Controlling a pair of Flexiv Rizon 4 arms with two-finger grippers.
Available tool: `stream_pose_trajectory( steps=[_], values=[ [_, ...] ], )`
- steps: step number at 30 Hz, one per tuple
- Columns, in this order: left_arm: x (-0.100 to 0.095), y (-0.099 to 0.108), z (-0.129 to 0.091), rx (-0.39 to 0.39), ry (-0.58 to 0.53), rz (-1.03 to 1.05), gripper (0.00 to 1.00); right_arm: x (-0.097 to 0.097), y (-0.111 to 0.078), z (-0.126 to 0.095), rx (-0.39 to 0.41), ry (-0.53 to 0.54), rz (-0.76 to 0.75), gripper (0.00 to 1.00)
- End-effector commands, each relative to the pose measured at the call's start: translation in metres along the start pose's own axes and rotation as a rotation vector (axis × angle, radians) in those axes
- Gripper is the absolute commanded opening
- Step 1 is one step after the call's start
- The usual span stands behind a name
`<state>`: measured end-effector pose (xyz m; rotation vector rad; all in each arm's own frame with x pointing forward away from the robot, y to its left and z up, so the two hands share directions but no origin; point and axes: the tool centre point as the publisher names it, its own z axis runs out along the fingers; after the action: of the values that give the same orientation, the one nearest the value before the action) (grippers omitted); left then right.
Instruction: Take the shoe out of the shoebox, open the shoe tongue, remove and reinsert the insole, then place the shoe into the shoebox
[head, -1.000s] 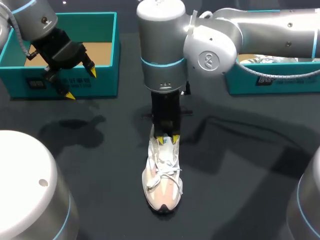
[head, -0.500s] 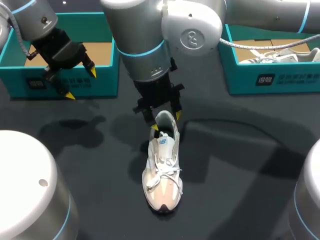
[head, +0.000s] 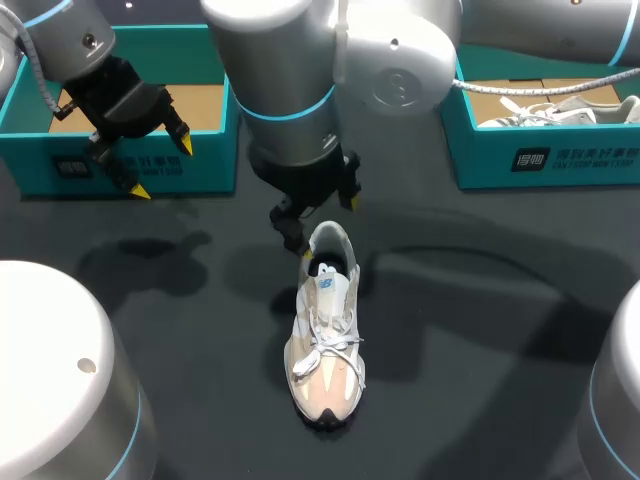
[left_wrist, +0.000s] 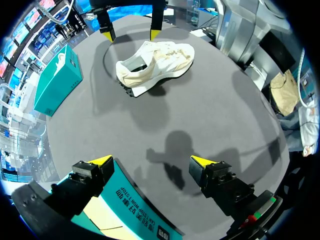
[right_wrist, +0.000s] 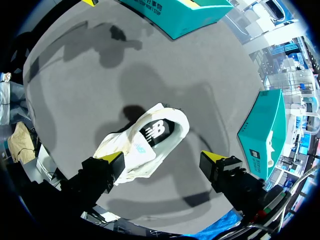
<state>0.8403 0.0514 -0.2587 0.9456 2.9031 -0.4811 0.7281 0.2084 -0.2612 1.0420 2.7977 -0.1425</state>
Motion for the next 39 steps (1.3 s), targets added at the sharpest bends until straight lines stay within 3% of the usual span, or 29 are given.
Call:
stream_pose_trajectory(
  steps=[1,11,17,30,37,39],
  values=[
    [0.0,0.0,0.0,-0.003,0.002,0.0,1.0,-0.008,-0.002,0.005,-0.052,-0.02,-0.065,1.0],
    [0.0,0.0,0.0,-0.003,0.002,0.0,1.0,-0.026,0.019,0.02,-0.061,-0.023,-0.231,1.0],
    [0.0,0.0,0.0,-0.003,0.002,0.0,1.0,-0.034,0.025,0.034,-0.075,-0.03,-0.359,1.0],
    [0.0,0.0,0.0,-0.003,0.002,0.0,1.0,-0.045,0.031,0.059,-0.085,-0.02,-0.489,1.0],
    [0.0,0.0,0.0,-0.003,0.002,0.0,1.0,-0.045,0.037,0.072,-0.096,-0.022,-0.51,0.86],
    [0.0,0.0,0.0,-0.003,0.002,0.0,1.0,-0.046,0.038,0.077,-0.101,-0.017,-0.517,0.77]
  ],
)
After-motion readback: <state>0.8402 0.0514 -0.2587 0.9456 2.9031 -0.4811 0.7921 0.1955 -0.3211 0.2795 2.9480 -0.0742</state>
